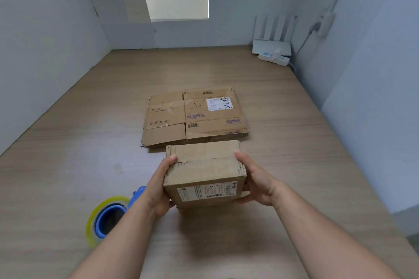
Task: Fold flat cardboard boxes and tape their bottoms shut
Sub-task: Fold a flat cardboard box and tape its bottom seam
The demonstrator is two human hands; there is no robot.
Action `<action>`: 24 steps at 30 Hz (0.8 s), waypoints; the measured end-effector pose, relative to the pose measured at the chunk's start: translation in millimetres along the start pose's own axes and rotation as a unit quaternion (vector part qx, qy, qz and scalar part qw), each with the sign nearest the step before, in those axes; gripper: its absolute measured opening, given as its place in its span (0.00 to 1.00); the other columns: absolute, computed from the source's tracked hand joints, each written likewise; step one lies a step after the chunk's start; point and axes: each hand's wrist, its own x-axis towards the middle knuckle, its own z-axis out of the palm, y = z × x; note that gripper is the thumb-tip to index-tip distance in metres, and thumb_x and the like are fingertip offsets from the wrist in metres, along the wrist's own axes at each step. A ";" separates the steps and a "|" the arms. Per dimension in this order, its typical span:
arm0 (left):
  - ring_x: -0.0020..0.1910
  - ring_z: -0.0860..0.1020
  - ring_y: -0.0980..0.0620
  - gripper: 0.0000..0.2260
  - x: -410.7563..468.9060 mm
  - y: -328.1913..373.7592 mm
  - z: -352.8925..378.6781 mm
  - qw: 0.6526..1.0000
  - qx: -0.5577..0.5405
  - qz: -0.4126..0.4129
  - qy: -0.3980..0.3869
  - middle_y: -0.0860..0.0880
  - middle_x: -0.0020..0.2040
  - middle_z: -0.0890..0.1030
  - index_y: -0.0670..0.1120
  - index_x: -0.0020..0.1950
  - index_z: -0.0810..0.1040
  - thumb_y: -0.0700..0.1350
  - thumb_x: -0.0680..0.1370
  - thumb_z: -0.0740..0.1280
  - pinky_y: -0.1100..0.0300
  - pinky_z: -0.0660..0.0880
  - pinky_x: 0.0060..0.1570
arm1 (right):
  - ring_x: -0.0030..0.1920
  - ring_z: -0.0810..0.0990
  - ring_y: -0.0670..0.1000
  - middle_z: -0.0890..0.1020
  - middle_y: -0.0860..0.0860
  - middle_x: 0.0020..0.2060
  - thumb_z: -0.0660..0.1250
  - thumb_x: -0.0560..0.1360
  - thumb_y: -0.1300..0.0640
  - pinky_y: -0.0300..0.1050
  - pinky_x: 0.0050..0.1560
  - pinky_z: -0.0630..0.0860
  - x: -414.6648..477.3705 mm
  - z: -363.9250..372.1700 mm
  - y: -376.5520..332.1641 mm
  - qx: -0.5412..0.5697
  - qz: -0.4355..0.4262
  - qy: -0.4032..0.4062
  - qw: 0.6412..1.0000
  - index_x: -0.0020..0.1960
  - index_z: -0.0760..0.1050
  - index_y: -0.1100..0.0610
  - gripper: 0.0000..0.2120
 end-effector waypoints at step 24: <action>0.44 0.82 0.49 0.22 -2.3 -12.0 4.3 0.994 -0.050 0.071 -0.065 0.46 0.50 0.84 0.53 0.54 0.80 0.64 0.67 0.65 0.51 0.78 0.40 | 0.62 0.76 0.57 0.80 0.56 0.60 0.62 0.65 0.27 0.64 0.60 0.74 -3.0 -16.0 -7.7 -0.026 -0.050 0.002 0.998 0.68 0.70 0.49 0.39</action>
